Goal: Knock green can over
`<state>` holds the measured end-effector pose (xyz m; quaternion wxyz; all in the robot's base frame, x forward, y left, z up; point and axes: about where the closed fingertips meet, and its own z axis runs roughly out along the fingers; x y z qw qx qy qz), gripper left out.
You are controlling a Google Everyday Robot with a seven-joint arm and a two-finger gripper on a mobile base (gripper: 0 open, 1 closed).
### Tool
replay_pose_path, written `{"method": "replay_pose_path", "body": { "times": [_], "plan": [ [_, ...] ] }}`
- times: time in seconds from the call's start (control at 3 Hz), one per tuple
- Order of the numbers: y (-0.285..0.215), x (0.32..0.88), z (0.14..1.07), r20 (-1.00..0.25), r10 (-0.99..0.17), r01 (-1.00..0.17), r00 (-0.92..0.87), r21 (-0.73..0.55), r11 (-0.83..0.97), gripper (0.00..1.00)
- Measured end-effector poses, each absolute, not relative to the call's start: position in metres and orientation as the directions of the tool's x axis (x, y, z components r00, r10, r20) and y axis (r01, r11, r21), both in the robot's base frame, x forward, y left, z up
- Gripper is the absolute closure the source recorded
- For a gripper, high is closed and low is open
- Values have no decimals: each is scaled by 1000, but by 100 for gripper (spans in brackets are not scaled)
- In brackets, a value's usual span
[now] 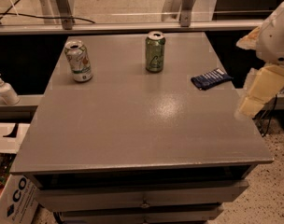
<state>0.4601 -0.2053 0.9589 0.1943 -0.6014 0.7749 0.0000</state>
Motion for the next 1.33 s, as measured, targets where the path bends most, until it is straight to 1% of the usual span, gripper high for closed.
{"method": "replay_pose_path", "body": {
  "times": [0.67, 1.0, 1.33],
  "plan": [
    [-187, 518, 920, -480, -848, -923, -224, -175, 343, 0],
    [-176, 549, 904, -594, -767, -917, -242, -120, 382, 0],
    [-176, 549, 904, -594, -767, -917, -242, -120, 382, 0]
  ]
}}
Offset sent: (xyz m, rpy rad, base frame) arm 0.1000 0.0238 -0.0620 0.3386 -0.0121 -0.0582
